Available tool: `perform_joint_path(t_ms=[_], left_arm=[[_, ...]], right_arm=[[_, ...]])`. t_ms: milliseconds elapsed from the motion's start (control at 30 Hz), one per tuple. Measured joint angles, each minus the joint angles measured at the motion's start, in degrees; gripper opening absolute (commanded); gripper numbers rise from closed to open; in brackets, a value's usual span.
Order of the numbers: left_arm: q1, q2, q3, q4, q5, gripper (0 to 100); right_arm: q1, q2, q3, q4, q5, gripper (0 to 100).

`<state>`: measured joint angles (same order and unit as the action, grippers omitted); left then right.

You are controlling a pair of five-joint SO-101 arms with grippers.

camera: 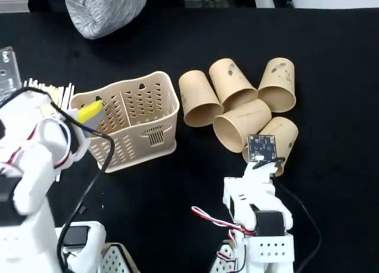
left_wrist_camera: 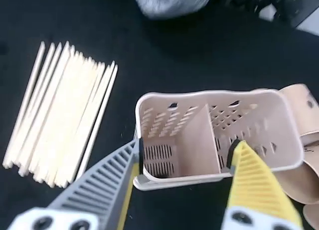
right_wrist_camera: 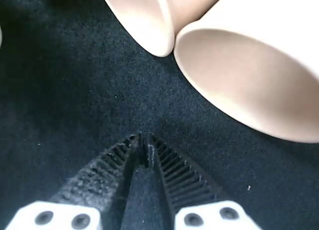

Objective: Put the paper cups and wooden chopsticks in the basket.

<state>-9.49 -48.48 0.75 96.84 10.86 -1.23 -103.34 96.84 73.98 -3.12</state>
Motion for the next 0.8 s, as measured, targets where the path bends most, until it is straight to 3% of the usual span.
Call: perform_joint_path(t_ms=[100, 267, 333, 400, 567, 800], left_arm=[[-0.35, -0.44, -4.48, 1.85, -3.34, 23], [-0.79, -1.67, -6.33, 3.08, -7.3, 7], [-0.88, -4.22, -6.33, 3.08, -9.32, 5], [-2.02, -7.56, -6.42, 3.08, -11.16, 6], [-6.95, -15.91, -0.97, 3.08, -13.36, 11], [-9.67, -28.48, 15.21, 1.76, -13.8, 12]], right_arm=[[-0.62, 0.0, 0.0, 0.0, 8.09, 1.3], [-0.53, 0.0, -4.04, 0.0, 34.37, 1.5], [-0.53, 0.0, -6.77, 0.0, 40.62, 1.6], [-0.62, 0.0, -10.02, 0.0, 42.55, 4.3], [-0.7, 0.0, -17.14, 0.0, 43.69, 23.4], [-0.7, 0.18, -24.18, 0.0, 43.69, 25.1]])
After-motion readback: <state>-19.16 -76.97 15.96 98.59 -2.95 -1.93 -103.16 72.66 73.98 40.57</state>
